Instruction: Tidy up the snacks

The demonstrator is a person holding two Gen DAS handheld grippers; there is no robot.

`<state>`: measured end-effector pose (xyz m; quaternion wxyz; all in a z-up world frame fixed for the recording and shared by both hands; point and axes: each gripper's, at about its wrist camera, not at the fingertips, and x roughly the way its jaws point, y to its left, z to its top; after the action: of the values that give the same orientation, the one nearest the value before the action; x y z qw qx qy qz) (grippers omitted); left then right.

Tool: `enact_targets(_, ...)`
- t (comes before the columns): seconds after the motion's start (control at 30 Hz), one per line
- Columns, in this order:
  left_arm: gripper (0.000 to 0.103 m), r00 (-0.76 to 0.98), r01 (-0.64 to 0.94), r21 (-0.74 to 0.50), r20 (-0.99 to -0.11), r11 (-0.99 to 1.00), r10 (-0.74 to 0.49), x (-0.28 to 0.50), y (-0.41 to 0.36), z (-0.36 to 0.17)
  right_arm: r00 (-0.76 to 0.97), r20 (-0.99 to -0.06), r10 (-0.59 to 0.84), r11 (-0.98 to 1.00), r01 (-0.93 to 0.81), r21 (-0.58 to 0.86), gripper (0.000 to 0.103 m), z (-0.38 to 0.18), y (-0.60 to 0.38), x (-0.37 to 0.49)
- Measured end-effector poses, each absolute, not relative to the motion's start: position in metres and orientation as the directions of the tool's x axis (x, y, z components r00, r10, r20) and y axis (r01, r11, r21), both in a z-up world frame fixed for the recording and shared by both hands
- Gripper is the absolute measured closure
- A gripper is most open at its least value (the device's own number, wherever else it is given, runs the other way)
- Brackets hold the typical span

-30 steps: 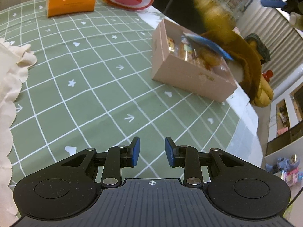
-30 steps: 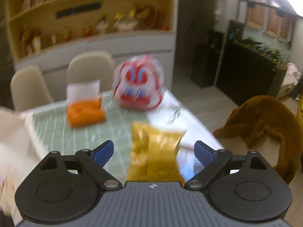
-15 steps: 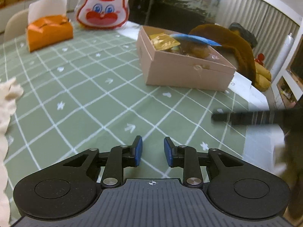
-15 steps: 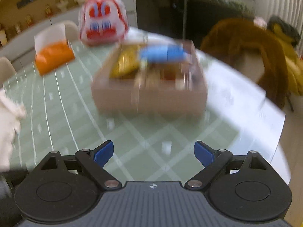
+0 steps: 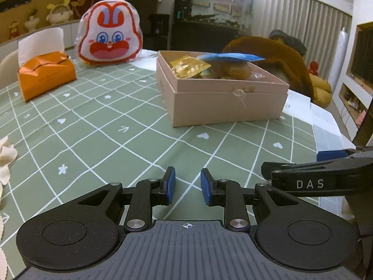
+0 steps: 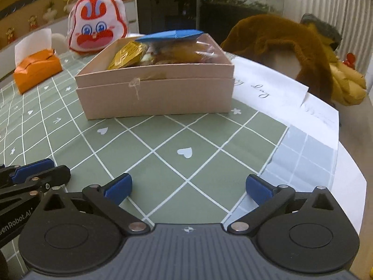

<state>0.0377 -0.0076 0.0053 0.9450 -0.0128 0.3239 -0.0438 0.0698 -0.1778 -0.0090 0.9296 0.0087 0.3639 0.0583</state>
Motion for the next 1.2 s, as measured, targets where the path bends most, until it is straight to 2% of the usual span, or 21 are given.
enact_targets(0.13, 0.075, 0.785, 0.089, -0.059, -0.61, 0.994, -0.106, 0.0426, -0.0104, 0.005, 0.738, -0.668, 0.094, 0.996, -0.073, 0.059, 0.0, -0.0103, -0.1757, 0.07)
enact_targets(0.23, 0.075, 0.785, 0.097, -0.043, -0.611, 0.994, -0.103, 0.0452, -0.0148, 0.0049, 0.778, -0.618, 0.109, 0.994, -0.092, 0.059, 0.0, -0.0153, -0.1768, 0.0643)
enact_targets(1.2, 0.075, 0.783, 0.097, -0.022, -0.615, 0.995, -0.09, 0.0446, -0.0162, 0.0041, 0.778, -0.617, 0.118, 0.993, -0.1, 0.064, 0.0, -0.0145, -0.1779, 0.0644)
